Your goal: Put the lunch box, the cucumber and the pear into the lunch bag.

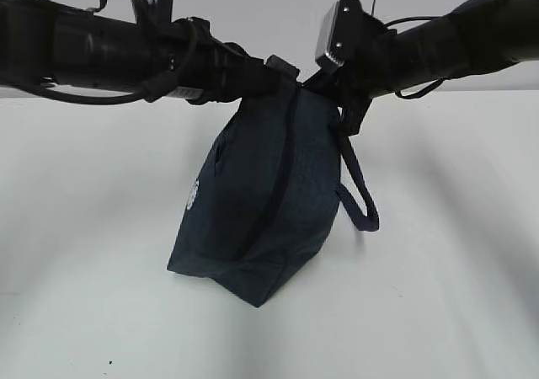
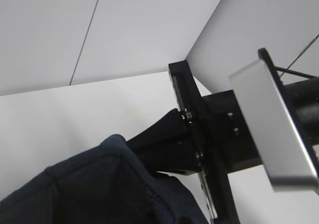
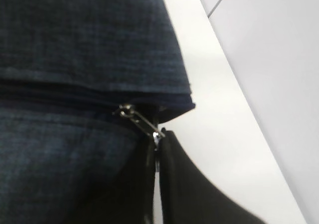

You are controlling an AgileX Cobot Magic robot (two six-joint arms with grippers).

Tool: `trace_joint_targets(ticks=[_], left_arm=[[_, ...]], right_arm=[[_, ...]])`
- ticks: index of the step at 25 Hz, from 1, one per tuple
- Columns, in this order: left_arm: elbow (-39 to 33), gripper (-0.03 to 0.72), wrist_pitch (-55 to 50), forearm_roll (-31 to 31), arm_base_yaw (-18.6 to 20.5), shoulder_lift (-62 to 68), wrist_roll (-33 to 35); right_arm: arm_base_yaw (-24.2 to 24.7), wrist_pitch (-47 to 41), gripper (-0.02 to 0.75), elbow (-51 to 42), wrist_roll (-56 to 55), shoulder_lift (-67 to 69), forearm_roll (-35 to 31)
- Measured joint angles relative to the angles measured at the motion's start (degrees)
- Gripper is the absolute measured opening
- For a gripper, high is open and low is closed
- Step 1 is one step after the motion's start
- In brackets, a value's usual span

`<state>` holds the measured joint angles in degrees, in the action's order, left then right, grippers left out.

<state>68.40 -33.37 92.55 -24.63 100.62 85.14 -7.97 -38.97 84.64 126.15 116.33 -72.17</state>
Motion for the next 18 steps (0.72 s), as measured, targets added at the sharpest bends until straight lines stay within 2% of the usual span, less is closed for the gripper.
trace_joint_targets(ticks=[4, 14, 18], left_arm=[[0.0, 0.021, -2.7, 0.1, 0.4, -0.2, 0.3], [0.0, 0.02, -5.5, 0.4, 0.8, -0.2, 0.4], [0.0, 0.02, -6.9, 0.3, 1.0, -0.2, 0.4]], right_arm=[[2.3, -6.0, 0.006, 0.0, -2.3, 0.1, -1.7], [3.0, -12.6, 0.006, 0.7, -5.8, 4.3, -6.7], [4.8, -16.2, 0.006, 0.7, -6.7, 4.7, -8.6]])
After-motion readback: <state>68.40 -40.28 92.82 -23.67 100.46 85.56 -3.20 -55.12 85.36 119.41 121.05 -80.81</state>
